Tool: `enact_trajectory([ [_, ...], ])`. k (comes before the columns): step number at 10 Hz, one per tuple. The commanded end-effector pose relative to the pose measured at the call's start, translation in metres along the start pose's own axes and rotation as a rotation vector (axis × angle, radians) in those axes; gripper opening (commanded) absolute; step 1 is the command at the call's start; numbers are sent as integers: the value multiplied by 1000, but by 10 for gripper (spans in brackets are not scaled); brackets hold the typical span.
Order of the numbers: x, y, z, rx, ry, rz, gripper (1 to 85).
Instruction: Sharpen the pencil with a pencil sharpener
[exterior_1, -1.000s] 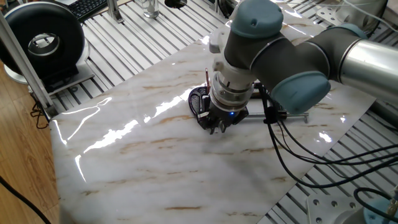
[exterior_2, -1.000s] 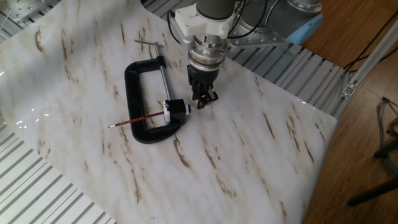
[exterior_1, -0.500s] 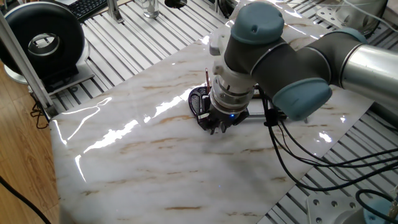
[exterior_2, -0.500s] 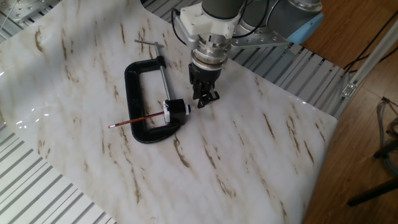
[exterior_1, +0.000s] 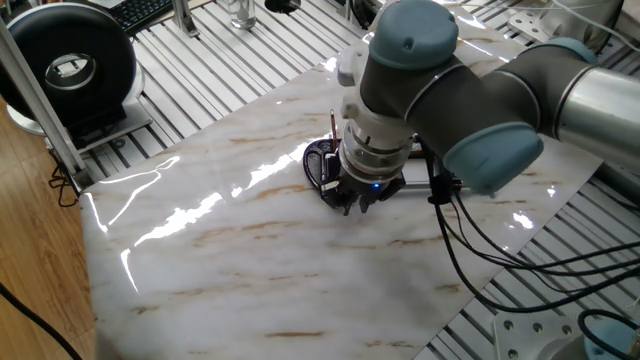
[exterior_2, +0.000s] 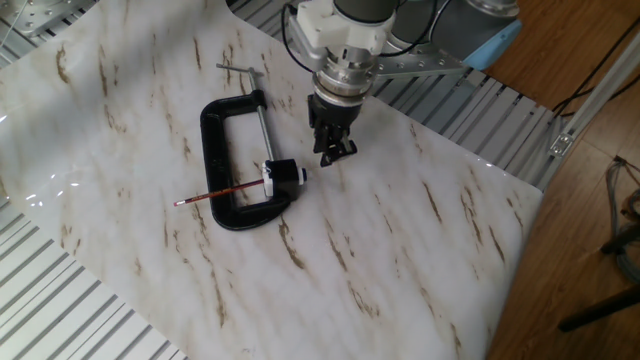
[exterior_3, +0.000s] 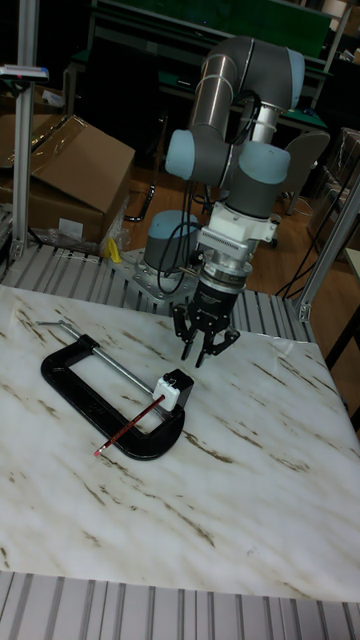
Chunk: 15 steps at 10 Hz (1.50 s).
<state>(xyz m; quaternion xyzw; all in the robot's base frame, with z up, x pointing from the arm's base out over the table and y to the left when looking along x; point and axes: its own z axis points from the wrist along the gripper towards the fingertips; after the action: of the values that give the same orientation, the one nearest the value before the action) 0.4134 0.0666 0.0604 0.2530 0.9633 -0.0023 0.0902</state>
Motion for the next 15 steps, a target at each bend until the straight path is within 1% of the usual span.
enact_trajectory([
  [1, -5, -8, 5, -25, -21, 26, 327],
  [2, -9, -11, 9, -48, -28, 29, 333],
  [3, -13, -16, 12, -38, -38, 27, 343],
  [4, -12, -14, 13, -48, -37, 29, 340],
  [5, -9, -8, 13, -81, -36, 35, 347],
  [6, -10, -10, 14, -91, -44, 36, 350],
  [8, -11, -13, 15, -85, -53, 34, 357],
  [9, -10, -14, 16, -90, -50, 35, 360],
  [11, -8, -18, 23, -119, -52, 41, 373],
  [13, -3, -19, 25, -126, -43, 43, 383],
  [15, 2, -15, 29, -139, -39, 47, 387],
])
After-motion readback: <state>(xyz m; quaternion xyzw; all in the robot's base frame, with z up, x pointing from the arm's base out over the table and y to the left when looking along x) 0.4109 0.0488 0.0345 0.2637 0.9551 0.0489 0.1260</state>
